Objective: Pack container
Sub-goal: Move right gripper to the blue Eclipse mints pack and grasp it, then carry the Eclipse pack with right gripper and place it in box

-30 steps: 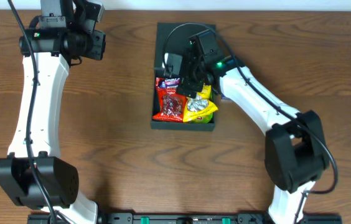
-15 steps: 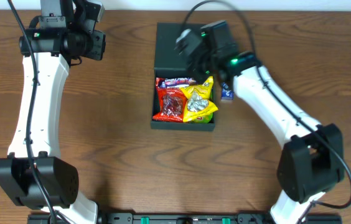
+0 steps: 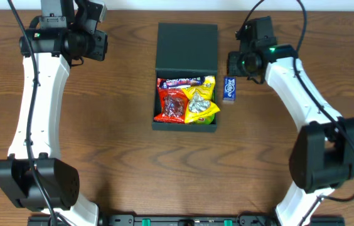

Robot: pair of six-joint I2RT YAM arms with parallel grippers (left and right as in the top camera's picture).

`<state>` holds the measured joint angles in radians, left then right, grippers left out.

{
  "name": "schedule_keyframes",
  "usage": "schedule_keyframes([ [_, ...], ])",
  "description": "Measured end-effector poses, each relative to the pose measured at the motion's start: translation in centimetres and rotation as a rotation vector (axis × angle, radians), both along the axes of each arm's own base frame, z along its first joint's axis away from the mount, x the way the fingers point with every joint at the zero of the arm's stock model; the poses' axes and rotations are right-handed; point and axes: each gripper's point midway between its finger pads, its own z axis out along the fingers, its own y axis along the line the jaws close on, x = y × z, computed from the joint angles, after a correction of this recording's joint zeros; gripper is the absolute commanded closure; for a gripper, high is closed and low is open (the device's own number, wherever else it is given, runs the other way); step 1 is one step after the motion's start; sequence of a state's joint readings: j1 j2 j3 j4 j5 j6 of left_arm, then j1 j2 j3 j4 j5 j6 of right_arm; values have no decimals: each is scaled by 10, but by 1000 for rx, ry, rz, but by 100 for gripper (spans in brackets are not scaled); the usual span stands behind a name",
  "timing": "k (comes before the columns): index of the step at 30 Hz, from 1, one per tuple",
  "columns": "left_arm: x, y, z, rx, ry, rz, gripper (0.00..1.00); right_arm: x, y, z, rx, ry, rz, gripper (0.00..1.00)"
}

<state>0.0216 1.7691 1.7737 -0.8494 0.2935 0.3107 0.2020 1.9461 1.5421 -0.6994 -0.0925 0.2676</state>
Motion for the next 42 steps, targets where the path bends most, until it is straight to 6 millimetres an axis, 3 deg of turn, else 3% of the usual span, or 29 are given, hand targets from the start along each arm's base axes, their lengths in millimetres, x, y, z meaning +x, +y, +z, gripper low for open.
schedule_keyframes([
  [1, 0, 0, 0, 0, 0, 0, 87, -2, 0, -7, -2, 25, -26, 57],
  [5, 0, 0, 0, 0, 0, 0, 87, -7, 3, -35, -10, 96, -89, 24],
  [7, 0, 0, 0, 0, 0, -1, 87, -9, 2, -46, -18, 121, -106, 22],
  [20, 0, -1, 0, -6, -2, -5, 87, -9, -10, -85, -83, 175, -177, 27],
  [27, 3, -1, 2, -6, -15, -5, 86, -8, -11, -93, -88, 184, -183, 36],
  [42, 3, -1, 3, -6, -17, -5, 86, -9, -13, -99, -105, 193, -186, 68],
])
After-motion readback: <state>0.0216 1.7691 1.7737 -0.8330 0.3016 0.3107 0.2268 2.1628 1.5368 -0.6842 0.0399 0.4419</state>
